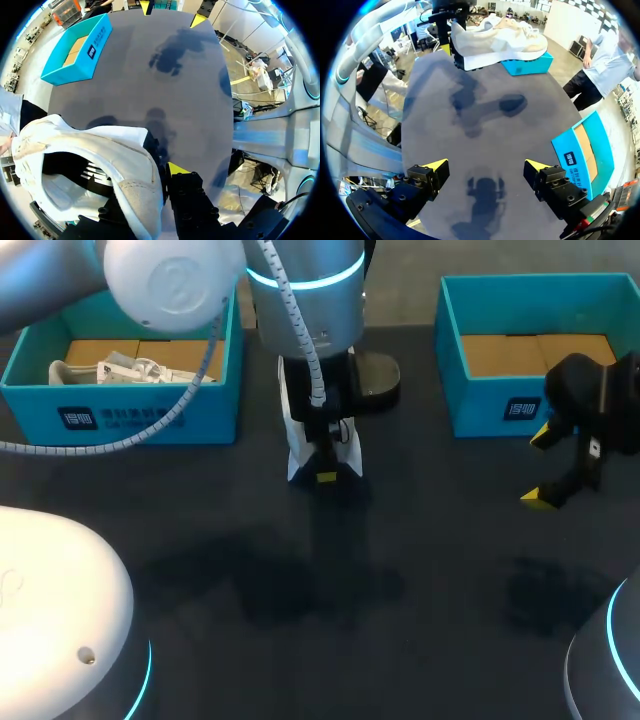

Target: Take the shoe out of the shoebox, open the shoe tongue, remove and reinsert the insole, then place the shoe into the shoebox

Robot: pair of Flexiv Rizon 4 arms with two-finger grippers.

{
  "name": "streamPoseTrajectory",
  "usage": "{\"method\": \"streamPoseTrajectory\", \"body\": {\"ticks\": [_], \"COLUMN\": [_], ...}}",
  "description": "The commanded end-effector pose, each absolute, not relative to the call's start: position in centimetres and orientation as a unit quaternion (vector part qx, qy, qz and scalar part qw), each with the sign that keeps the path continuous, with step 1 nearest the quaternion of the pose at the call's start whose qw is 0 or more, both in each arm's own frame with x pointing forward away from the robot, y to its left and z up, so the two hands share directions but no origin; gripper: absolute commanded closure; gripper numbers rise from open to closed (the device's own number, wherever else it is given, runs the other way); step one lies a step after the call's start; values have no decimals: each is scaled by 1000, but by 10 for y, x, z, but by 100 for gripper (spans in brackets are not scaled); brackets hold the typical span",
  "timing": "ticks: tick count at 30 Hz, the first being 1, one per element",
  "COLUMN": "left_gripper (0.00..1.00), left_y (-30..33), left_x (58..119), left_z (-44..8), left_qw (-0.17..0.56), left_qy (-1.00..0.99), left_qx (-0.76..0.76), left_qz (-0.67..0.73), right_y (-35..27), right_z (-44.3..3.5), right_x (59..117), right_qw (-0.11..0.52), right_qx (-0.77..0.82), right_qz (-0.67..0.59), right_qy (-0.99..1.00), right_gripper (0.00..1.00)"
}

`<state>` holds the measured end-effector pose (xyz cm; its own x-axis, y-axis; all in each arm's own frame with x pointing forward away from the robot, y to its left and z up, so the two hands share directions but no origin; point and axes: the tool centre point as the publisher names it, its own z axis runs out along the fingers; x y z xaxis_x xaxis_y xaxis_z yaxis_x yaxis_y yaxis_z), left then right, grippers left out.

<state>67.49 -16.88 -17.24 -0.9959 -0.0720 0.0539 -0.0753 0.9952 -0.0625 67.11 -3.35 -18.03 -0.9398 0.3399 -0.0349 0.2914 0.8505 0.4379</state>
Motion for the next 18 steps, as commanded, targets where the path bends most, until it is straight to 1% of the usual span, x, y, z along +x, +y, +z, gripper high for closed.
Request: {"method": "streamPoseTrajectory", "body": {"ticks": [1,5,18], "left_gripper": [100,100,100], "left_y": [-159,-136,-63], "left_x": [681,694,746], "left_z": [-171,-164,-147], "left_qw": [32,44,46], "left_qy": [-999,-999,-998], "left_qx": [27,3,-33], "left_qz": [29,32,11], "right_y": [-33,-33,-33], "right_z": [-181,-181,-181], "right_x": [673,673,673], "right_qw": [54,54,54], "right_qx": [165,165,165], "right_qz": [217,217,217], "right_qy": [961,961,961], "right_gripper": [0,0,0]}}
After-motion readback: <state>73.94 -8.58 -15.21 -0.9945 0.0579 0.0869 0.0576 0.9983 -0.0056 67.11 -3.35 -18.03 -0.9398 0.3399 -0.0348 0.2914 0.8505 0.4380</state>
